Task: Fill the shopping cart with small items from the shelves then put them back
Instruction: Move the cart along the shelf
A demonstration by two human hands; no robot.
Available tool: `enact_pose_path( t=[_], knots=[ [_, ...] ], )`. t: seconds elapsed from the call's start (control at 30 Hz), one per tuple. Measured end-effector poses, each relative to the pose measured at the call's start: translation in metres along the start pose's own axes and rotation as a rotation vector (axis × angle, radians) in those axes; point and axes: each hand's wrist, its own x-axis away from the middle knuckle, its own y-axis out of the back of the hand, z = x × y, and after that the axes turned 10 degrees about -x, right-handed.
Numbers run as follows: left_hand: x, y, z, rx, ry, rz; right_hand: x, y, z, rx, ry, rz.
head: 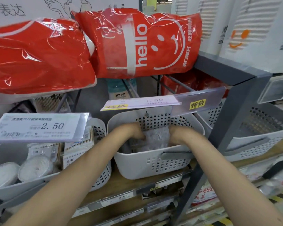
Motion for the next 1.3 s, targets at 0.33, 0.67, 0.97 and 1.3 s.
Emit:
enact_pose_path(
  t=[0.33,0.67,0.97,1.3],
  knots=[
    [0.008,-0.009,0.009,0.66,0.329,0.321,-0.008,0.006,-0.009,-0.117,-0.002,0.007],
    [0.008,-0.015,0.009,0.664,0.252,0.396,-0.021,0.0,-0.01,-0.216,-0.014,-0.062],
    [0.02,-0.004,0.01,0.121,0.175,0.14,-0.023,-0.007,-0.009,-0.113,0.131,-0.258],
    [0.133,-0.025,0.024,-0.087,-0.094,-0.674,0.037,-0.018,0.027,-0.292,0.847,-0.359]
  ],
)
